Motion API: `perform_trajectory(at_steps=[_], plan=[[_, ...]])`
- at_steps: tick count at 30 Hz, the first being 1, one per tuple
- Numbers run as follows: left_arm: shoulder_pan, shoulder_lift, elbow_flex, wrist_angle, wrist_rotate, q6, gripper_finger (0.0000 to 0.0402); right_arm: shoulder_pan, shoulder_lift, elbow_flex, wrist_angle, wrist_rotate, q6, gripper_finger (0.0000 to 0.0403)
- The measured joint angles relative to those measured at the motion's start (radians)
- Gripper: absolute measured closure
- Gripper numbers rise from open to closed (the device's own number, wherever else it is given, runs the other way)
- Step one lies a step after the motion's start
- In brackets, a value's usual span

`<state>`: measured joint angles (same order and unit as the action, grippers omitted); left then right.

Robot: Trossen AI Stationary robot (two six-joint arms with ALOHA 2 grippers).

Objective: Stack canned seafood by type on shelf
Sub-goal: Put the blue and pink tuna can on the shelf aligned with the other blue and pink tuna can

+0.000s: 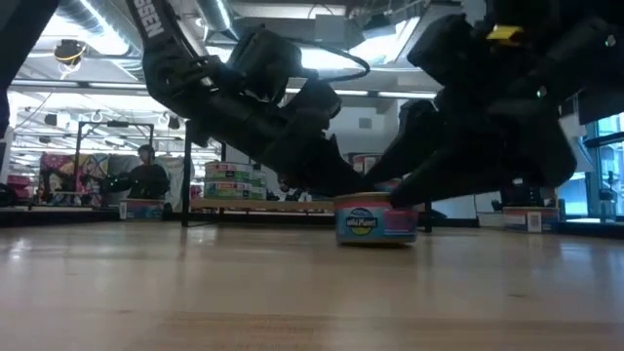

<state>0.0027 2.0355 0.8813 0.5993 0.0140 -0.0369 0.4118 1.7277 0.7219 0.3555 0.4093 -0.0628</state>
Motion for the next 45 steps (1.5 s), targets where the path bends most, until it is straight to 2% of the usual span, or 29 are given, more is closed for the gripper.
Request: perform_trajectory(at_steps=[6, 15, 25, 30, 38, 41, 45], plan=[[0.04, 0.007, -0.002, 0.02, 0.081, -0.036, 0.0231, 0.001, 0.007, 0.0, -0.057, 0.082, -0.08, 0.0077], [0.063, 0.008, -0.004, 0.031, 0.124, -0.065, 0.0231, 0.023, 0.007, 0.0, -0.138, 0.238, -0.256, 0.0077], [0.065, 0.008, -0.005, 0.033, 0.129, -0.105, 0.0231, 0.02, 0.048, 0.001, -0.139, 0.274, -0.351, 0.0077], [0.065, 0.009, -0.006, 0.039, 0.129, -0.11, 0.0231, 0.021, 0.089, 0.005, -0.105, 0.354, -0.369, 0.0077], [0.065, 0.009, -0.007, 0.041, 0.133, -0.124, 0.0231, -0.003, 0.103, 0.003, -0.053, 0.337, -0.396, 0.0079], [0.065, 0.009, -0.01, 0.046, 0.135, -0.126, 0.0231, -0.012, 0.104, 0.006, -0.053, 0.325, -0.402, 0.0097], [0.067, 0.009, -0.011, 0.045, 0.135, -0.134, 0.0231, -0.013, 0.104, 0.006, -0.057, 0.315, -0.39, 0.0154]])
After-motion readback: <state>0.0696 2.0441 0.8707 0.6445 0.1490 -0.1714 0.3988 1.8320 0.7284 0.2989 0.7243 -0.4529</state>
